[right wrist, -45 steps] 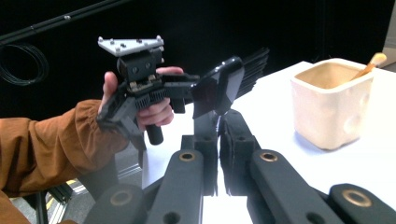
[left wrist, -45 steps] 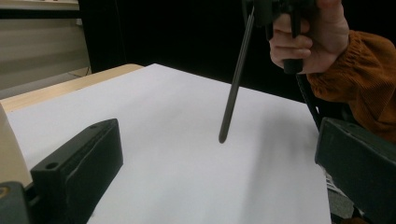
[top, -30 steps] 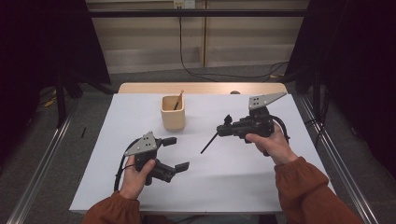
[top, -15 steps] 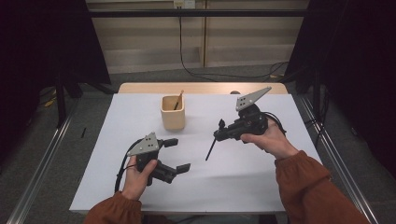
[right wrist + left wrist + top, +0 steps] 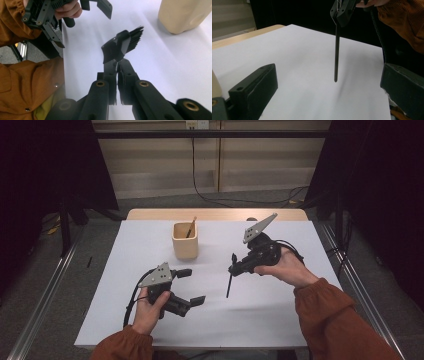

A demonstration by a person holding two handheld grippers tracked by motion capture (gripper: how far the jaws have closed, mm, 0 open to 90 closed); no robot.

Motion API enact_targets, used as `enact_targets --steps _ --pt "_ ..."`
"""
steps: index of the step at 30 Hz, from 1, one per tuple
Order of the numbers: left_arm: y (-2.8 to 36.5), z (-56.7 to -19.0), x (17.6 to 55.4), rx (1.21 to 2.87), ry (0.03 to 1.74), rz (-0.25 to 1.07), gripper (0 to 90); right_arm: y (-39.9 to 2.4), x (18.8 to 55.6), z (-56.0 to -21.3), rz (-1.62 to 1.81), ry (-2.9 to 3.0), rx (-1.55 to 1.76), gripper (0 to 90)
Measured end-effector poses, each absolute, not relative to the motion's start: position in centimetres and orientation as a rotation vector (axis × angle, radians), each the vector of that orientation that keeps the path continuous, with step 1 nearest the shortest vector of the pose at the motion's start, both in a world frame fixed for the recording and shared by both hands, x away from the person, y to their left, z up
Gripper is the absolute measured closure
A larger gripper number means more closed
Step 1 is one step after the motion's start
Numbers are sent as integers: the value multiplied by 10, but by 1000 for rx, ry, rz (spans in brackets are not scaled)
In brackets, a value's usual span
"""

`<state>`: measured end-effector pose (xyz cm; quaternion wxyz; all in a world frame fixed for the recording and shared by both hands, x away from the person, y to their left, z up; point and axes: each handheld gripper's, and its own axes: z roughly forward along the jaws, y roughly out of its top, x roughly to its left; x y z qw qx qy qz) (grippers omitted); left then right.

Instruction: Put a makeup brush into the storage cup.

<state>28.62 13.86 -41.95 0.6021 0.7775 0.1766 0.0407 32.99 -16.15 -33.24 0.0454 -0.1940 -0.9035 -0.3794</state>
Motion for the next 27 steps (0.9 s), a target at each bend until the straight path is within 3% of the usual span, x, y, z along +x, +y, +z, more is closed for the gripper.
enact_targets --steps 27 --pt "108 -427 291 1799 364 83 49 -153 331 -335 -1162 -2753 -580 852"
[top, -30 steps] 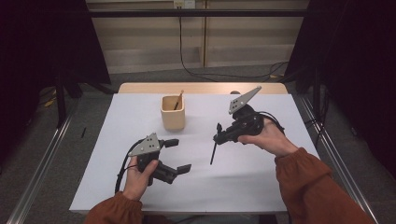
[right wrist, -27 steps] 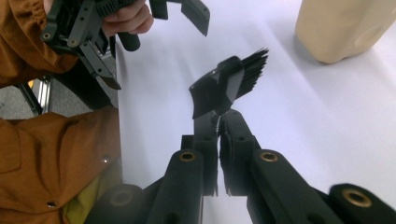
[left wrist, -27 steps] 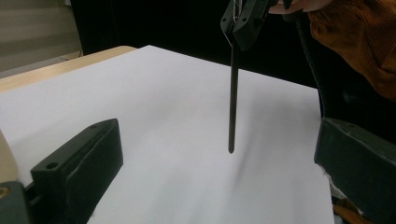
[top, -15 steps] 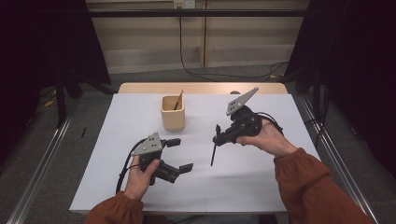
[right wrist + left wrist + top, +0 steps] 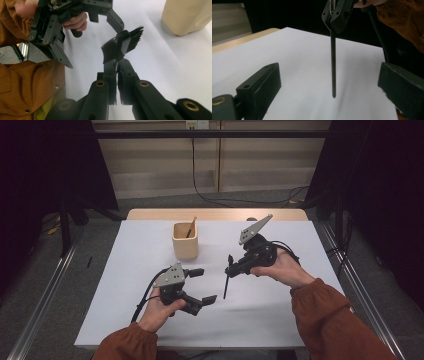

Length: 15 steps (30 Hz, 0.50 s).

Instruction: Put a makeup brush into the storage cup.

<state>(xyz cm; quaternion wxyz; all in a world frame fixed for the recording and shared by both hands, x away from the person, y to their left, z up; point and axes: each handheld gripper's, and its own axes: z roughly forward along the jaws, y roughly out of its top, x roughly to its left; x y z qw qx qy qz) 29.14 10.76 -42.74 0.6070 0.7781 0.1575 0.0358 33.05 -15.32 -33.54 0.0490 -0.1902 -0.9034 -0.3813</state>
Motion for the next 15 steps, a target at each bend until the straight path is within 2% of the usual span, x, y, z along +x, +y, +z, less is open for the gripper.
enact_targets --steps 5,8,10,15 --pt "98 -426 294 1807 338 85 125 -153 332 -336 -1166 -2750 -581 852" --pt "92 -427 297 1820 329 79 122 -152 332 -336 -1168 -2748 -577 852" --pt "89 -427 297 1826 306 84 151 -152 332 -337 -1166 -2749 -575 852" --pt "83 -428 297 1833 283 84 292 -152 332 -337 -1176 -2744 -570 852"
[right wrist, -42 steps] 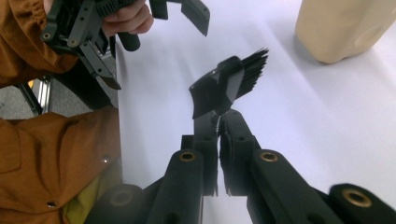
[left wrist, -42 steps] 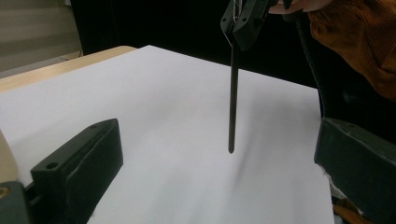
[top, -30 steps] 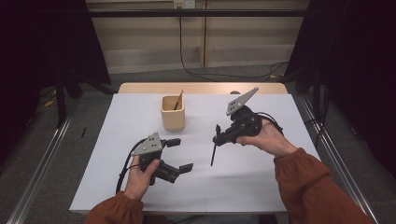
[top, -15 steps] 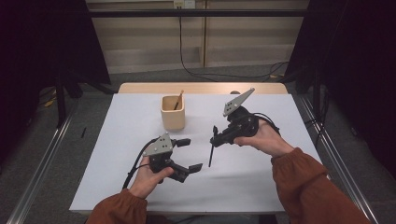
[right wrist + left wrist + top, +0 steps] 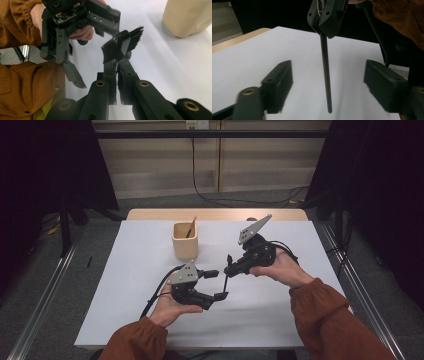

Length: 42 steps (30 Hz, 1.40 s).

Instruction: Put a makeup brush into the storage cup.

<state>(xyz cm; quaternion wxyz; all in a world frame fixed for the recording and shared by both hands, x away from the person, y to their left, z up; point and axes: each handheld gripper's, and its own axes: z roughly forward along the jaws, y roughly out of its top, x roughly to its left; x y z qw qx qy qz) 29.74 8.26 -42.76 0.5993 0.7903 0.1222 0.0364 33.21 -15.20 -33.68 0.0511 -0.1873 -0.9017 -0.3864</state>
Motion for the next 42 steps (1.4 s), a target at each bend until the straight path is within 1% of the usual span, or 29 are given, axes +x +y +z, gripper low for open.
enact_targets --steps 5,8,11,12,13,15,19,27,33,35,37,42 --pt "81 -427 301 1839 296 87 366 -150 332 -338 -1175 -2745 -561 852" --pt "80 -428 304 1826 318 61 448 -150 333 -338 -1174 -2742 -563 852" --pt "78 -428 304 1843 320 52 479 -149 333 -339 -1173 -2744 -560 852" --pt "78 -428 304 1845 317 53 515 -149 333 -339 -1174 -2743 -557 852" --pt "78 -428 304 1846 320 51 526 -148 333 -339 -1176 -2742 -556 852" --pt "77 -428 305 1843 317 46 584 -149 333 -339 -1178 -2745 -558 852" --pt "77 -427 308 1832 351 37 607 -150 333 -338 -1182 -2743 -556 852" --pt "73 -427 307 1828 331 20 732 -150 332 -340 -1187 -2739 -550 852" --pt "73 -428 308 1815 339 15 798 -152 332 -342 -1189 -2735 -563 852" --pt "72 -428 308 1815 334 6 839 -152 332 -342 -1194 -2736 -570 852" --pt "72 -428 308 1819 326 -1 847 -152 331 -343 -1194 -2735 -566 851" --pt "73 -427 307 1827 326 29 853 -153 331 -344 -1203 -2733 -570 852"
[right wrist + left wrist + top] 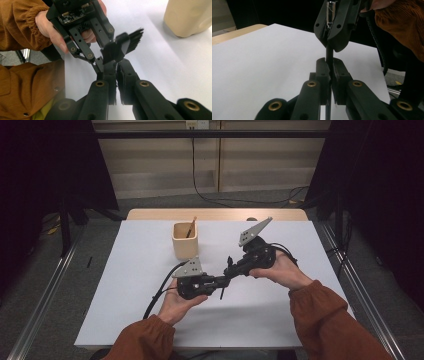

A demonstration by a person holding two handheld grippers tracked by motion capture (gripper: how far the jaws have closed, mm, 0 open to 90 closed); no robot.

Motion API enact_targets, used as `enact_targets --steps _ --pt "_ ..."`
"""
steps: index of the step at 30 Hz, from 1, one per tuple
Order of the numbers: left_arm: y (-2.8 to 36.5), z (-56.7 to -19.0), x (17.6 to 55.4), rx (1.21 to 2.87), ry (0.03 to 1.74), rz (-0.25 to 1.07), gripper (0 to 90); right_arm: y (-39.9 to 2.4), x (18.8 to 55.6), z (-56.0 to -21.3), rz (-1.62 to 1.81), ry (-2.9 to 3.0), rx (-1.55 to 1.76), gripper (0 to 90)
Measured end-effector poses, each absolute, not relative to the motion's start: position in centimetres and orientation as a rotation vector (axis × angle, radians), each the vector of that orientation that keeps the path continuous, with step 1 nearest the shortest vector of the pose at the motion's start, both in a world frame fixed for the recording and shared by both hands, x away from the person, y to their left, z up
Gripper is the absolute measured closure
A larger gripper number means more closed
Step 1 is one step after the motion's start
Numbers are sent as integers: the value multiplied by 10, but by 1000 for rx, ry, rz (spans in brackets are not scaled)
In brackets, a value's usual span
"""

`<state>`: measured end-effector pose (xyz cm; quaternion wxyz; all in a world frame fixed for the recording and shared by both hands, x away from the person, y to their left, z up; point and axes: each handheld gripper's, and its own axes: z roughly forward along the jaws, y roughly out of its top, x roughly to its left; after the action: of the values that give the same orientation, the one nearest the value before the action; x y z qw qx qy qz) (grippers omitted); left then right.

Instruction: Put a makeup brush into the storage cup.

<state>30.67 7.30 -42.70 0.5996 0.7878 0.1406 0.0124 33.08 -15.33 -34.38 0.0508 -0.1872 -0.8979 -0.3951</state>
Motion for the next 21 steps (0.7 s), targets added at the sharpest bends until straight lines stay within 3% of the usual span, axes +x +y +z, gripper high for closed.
enact_targets --steps 14,21 --pt "76 -426 310 1805 343 -2 856 -155 329 -345 -1254 -2721 -578 760" --pt "78 -423 310 1794 366 -16 856 -160 327 -346 -1338 -2691 -597 623"
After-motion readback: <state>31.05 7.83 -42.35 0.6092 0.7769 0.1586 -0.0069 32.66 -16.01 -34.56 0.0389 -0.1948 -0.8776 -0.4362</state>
